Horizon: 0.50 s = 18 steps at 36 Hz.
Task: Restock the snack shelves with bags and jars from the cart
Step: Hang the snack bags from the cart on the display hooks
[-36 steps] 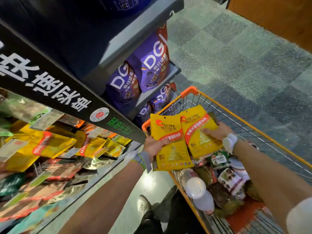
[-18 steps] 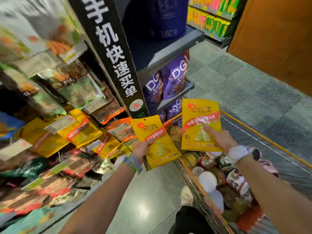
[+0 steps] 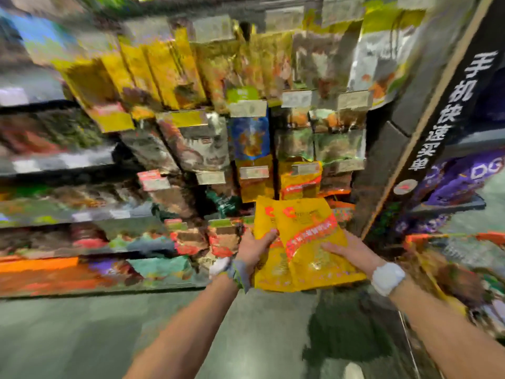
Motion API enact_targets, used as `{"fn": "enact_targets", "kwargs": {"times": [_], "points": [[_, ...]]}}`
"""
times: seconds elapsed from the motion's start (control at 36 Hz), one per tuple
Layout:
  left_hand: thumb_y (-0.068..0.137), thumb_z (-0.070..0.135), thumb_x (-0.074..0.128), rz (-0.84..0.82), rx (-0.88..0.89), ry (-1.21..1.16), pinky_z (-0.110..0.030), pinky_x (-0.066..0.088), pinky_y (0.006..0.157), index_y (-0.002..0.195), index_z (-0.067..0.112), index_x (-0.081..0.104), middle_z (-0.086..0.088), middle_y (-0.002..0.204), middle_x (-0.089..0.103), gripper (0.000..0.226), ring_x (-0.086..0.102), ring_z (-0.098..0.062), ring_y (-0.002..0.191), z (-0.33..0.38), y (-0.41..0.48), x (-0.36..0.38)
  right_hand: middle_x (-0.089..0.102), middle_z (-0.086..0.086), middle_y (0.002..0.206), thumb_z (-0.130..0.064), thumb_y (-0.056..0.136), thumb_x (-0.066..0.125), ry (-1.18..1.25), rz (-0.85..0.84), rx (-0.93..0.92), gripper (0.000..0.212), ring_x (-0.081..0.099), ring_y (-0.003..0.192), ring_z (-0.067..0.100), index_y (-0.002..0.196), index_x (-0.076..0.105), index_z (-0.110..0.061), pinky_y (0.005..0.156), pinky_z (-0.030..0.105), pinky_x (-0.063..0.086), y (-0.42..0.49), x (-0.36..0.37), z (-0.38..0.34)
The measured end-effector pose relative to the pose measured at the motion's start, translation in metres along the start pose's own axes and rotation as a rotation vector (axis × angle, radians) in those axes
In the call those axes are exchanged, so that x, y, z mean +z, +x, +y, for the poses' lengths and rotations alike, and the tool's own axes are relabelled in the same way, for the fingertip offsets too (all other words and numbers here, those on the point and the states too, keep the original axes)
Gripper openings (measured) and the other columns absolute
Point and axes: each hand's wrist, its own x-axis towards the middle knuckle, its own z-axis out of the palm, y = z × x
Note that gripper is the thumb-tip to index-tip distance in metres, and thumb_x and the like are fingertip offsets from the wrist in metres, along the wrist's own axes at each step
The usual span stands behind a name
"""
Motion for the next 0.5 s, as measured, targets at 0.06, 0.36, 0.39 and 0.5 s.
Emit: {"fn": "enact_targets", "kwargs": {"times": [0.06,0.36,0.39,0.5], "points": [[0.072,0.064,0.08,0.05,-0.019,-0.031,-0.036,0.056,0.092,0.115,0.02,0.069,0.008,0.108,0.074,0.063,0.07,-0.018,0.102,-0.013,0.004,-0.032,0.074,0.004,0.113,-0.02,0.08,0.079,0.024,-0.06,0.0,0.048,0.072,0.099,0.02,0.124,0.059,-0.019,0.091,0.04,0.057,0.008,0.028,-0.008],[0.097,0.028,0.067,0.033,0.005,0.113,-0.047,0.055,0.094,0.107,0.016,0.069,-0.008,0.106,0.076,0.015,0.071,-0.023,0.093,-0.025,0.037,-0.12,0.073,-0.004,0.116,-0.049,0.06,0.094,-0.033,-0.189,-0.034,0.079,0.071,0.106,0.02,0.128,0.061,-0.027,0.098,0.05,0.052,0.069,0.101,-0.035],[0.097,0.028,0.066,0.033,0.032,0.199,-0.041,0.055,0.091,0.106,0.015,0.067,-0.008,0.102,0.075,0.015,0.069,-0.02,0.088,-0.02,0.038,-0.125,0.074,-0.005,0.116,-0.048,0.06,0.095,-0.023,-0.174,-0.037,0.08,0.071,0.105,0.02,0.129,0.06,-0.027,0.098,0.05,0.052,0.074,0.098,-0.034],[0.098,0.045,0.06,-0.013,0.001,0.713,-0.032,0.047,0.092,0.134,0.023,0.057,-0.003,0.126,0.066,0.043,0.063,-0.025,0.113,-0.004,0.073,-0.151,0.075,-0.001,0.11,-0.023,0.074,0.086,0.035,-0.118,-0.038,0.051,0.072,0.097,0.019,0.119,0.062,-0.026,0.082,0.035,0.055,0.092,0.086,-0.046]]}}
